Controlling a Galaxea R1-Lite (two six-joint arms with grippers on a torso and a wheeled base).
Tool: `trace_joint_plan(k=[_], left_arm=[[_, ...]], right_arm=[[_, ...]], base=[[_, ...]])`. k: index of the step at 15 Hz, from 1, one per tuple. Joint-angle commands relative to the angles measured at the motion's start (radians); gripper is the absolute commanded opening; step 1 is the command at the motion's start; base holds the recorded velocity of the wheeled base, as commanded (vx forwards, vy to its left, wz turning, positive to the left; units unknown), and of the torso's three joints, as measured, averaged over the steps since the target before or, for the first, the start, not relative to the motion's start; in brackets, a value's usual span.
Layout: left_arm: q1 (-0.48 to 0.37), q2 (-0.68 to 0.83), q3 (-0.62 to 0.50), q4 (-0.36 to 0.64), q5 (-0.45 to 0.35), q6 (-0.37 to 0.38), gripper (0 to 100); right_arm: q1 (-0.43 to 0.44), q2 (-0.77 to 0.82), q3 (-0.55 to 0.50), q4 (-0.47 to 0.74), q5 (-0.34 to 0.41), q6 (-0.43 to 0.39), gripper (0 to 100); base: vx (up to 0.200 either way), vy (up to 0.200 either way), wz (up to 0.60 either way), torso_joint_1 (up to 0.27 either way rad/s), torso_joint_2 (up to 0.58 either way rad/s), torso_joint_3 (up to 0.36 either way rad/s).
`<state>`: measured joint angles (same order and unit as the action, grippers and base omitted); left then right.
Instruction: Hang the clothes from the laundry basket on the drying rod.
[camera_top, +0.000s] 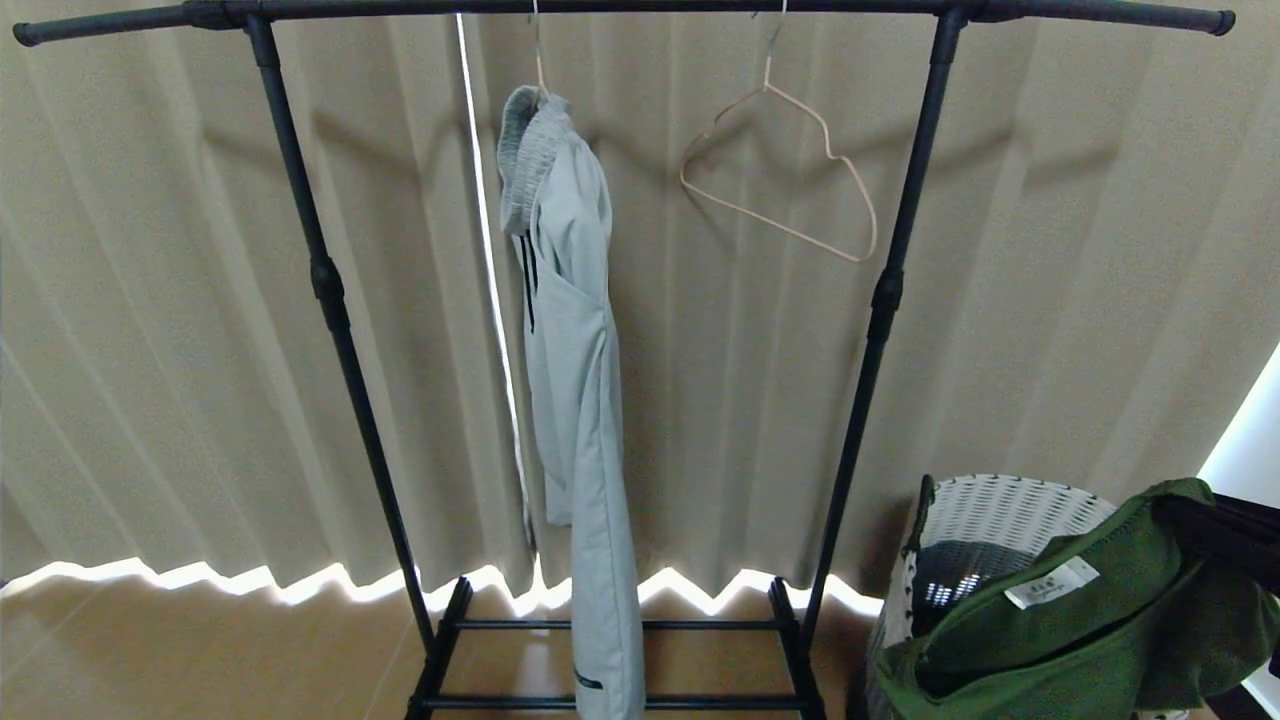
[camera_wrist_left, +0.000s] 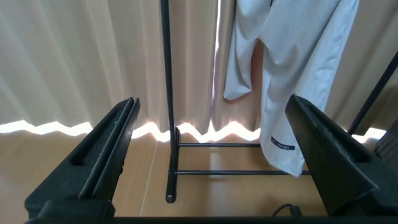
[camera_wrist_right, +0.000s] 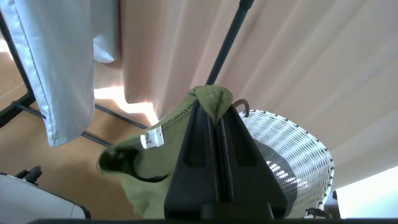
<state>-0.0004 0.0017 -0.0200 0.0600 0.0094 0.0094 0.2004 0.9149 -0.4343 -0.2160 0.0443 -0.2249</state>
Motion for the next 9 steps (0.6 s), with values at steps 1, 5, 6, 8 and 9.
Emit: trace_joint_plan(k=[1,5,6,8,9], left_arm=[[0.0,0.0,0.0,0.0,0.0,0.0,100],[0.0,0.001,0.0,0.001,-0.005,0.044,100],[0.0,0.001,0.0,0.001,-0.02,0.047,100],[0.0,-0.002,-0.001,0.0,-0.098,0.04,100],[0.0,-0.002,-0.001,0.0,-0.1,0.038,100]], right_arm=[[0.004,0.009,0.0,0.0,0.0,-0.001,0],[0.027,0.033,0.0,0.0,0.069,-0.001,0],[0.028,0.045,-0.001,-0.002,0.078,-0.001,0],[0.057,0.073,-0.004,-0.005,0.086,-0.001,0],[0.085,0.082,-0.004,-0.019,0.085,-0.001,0]], base=[[0.0,0.0,0.0,0.0,0.0,0.0],[0.0,0.0,0.0,0.0,0.0,0.0],[0.0,0.0,0.0,0.0,0.0,0.0],[0.0,0.0,0.0,0.0,0.0,0.0],[0.0,0.0,0.0,0.0,0.0,0.0]])
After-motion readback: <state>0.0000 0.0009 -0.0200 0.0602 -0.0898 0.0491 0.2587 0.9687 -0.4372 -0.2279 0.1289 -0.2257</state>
